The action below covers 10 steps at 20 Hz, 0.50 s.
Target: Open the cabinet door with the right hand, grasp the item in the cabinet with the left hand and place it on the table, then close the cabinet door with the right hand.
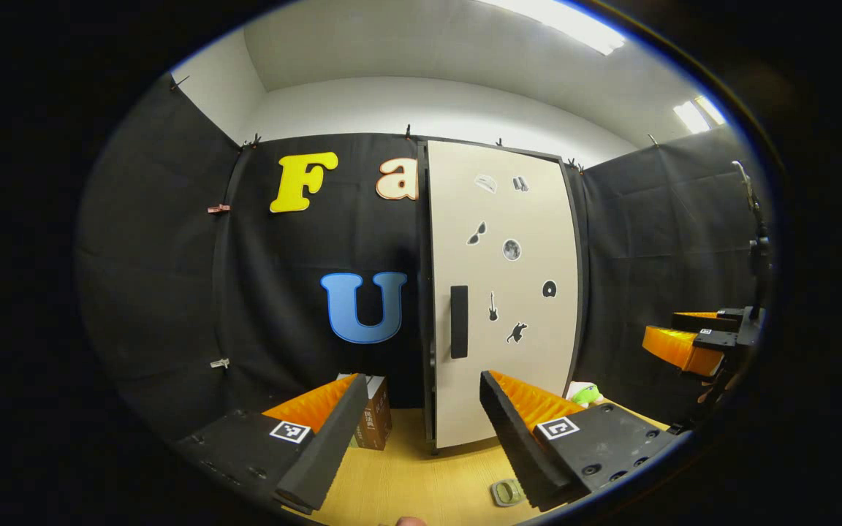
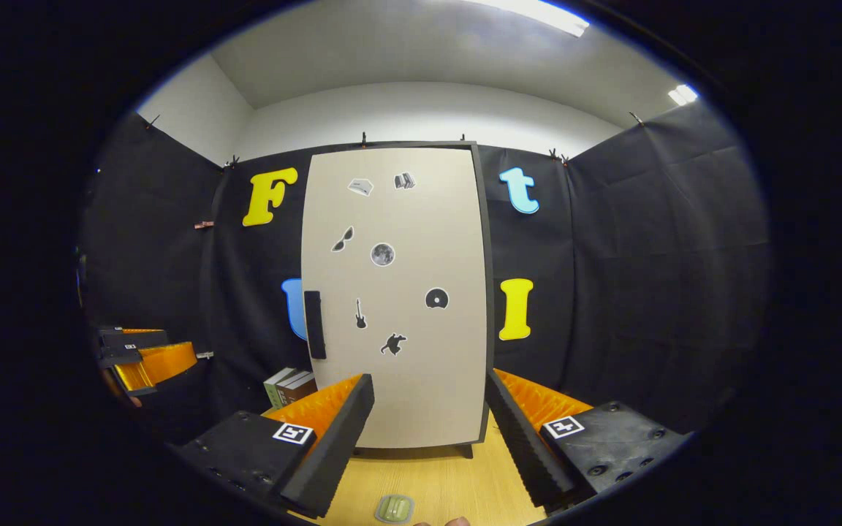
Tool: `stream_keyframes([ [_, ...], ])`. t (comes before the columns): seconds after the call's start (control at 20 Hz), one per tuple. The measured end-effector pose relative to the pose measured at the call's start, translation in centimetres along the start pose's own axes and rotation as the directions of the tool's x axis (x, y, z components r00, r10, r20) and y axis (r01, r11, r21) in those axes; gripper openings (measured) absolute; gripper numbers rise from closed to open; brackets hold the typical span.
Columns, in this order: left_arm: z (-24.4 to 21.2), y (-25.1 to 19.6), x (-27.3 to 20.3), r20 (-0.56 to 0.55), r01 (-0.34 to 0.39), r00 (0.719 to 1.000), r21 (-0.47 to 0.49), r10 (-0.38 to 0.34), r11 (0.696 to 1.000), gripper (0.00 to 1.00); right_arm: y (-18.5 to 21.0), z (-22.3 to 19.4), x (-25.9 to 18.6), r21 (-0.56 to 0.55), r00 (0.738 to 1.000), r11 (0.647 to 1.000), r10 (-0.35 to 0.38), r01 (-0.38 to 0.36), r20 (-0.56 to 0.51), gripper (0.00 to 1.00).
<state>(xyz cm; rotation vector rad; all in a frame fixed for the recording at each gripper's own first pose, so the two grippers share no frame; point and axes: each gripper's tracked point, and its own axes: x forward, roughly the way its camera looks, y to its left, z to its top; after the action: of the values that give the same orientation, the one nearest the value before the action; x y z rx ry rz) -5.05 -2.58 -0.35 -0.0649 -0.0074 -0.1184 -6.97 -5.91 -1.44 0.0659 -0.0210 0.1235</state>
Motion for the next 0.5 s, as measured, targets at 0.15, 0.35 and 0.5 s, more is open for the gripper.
stream_keyframes([
  [0.15,0.12,-0.06,-0.03,0.002,0.001,1.000,0.003,-0.001,1.000,0.96,-0.19,-0.03,-0.09,0.001,1.000,1.000,-0.003,0.003,0.000,0.98],
  [0.35,-0.01,-0.09,-0.02,0.000,0.003,1.000,0.001,-0.003,1.000,0.96,-0.57,-0.12,-0.37,0.004,1.000,1.000,-0.010,0.010,-0.001,0.98],
  [0.5,-0.08,-0.19,-0.16,-0.001,0.006,1.000,0.001,-0.006,1.000,0.96,-0.71,-0.17,-0.56,0.006,1.000,1.000,-0.012,0.012,-0.004,0.98],
])
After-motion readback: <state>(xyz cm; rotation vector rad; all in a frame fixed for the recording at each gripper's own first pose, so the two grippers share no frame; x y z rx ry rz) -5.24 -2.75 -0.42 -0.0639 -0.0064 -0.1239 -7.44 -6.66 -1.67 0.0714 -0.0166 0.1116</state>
